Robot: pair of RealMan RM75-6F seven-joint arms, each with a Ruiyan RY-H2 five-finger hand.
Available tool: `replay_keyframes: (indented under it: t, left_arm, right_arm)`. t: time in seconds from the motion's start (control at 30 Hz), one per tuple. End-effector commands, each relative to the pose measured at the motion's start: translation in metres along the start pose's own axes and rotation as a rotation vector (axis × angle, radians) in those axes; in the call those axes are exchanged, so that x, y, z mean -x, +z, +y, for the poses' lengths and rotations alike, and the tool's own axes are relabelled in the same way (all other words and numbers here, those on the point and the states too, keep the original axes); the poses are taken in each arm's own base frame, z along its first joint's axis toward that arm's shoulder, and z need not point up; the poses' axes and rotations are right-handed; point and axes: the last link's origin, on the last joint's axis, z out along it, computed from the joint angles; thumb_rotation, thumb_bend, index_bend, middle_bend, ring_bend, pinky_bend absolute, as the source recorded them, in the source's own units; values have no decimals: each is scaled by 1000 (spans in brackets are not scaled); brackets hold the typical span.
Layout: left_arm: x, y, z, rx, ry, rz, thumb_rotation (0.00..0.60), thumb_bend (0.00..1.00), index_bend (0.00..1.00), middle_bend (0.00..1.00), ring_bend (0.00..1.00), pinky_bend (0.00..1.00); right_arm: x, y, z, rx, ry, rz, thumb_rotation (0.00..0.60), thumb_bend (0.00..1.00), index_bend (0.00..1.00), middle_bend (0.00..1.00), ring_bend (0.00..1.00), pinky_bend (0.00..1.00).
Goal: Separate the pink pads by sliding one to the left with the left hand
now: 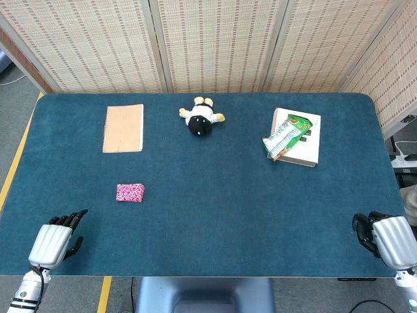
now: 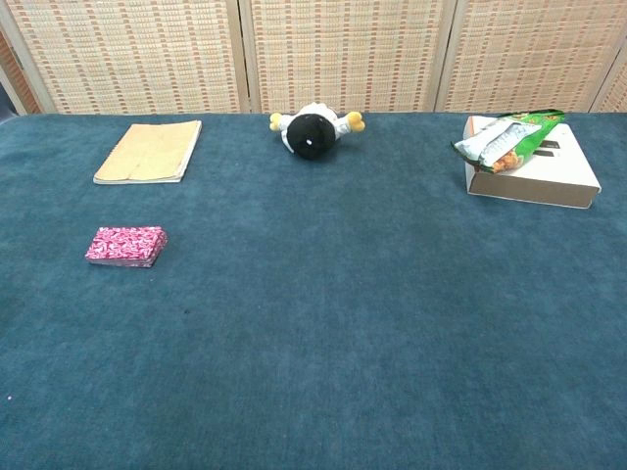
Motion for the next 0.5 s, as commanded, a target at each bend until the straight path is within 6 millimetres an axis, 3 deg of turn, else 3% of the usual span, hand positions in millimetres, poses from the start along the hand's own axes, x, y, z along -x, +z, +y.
replay_keyframes:
  t: [0.03,0.37,0.43,0.5]
  left_arm:
    - [-2,-1,-2,-9,-12,0,600,387,159,294,361,399]
    - [-4,-3,-1,1,-19,0,600,386,159,295,361,395]
    - [-3,-3,0,4,-19,-2,600,386,159,297,361,394]
    - [-1,0,0,8,-17,-15,600,386,159,300,361,393]
  right_arm:
    - [0,0,-1,5,4,9,600,445,902,861,682,863]
    - [1,-4,-1,10,-16,0,600,430,850,809,648,828]
    - [1,-4,-1,7,-18,1,600,392,765,734,604,789]
    - [3,-1,0,9,-25,-14,600,323,622,598,522,714]
